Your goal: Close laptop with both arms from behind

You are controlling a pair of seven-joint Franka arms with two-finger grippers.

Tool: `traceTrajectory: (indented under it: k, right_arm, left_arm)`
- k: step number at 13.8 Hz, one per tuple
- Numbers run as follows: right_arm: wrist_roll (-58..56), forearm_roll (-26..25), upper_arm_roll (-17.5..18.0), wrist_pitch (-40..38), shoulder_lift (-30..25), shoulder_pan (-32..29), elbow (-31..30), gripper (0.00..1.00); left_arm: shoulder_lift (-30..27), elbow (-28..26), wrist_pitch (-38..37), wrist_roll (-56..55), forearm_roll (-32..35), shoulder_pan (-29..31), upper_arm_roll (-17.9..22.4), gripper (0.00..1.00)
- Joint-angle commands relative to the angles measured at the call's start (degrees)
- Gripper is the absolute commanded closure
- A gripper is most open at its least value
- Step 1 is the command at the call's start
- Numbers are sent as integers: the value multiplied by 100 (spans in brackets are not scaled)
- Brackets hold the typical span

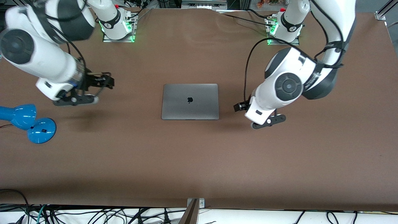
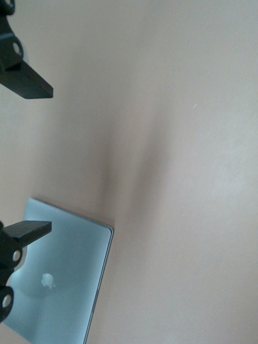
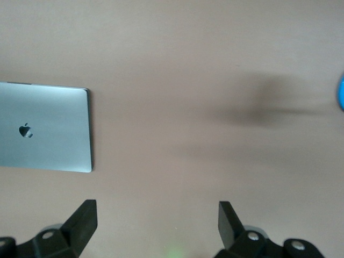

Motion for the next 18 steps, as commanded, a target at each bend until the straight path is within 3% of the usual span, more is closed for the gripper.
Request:
traceTrajectory:
  k: [1,8,13,18]
  right_arm:
    - [-70,-39,17,-190,-430,-170,-61,0]
    - [-79,-13,17,-340,-932,-609,-79,0]
    - [-158,-4,-317,-490,-1020,-812,-149,0]
    - [-798,-13,-414,-271,-994,-952,-263,0]
  left_arm:
    - [-679,-218,-397,521,157,366,-51,0]
    - [-1435,-358,-871,1970,78,1131,71,0]
    - [-1823,-517,-996,2736,-159,227,1703,0]
    - [-2955,-1754,-723,2957,-169,33,1882,0]
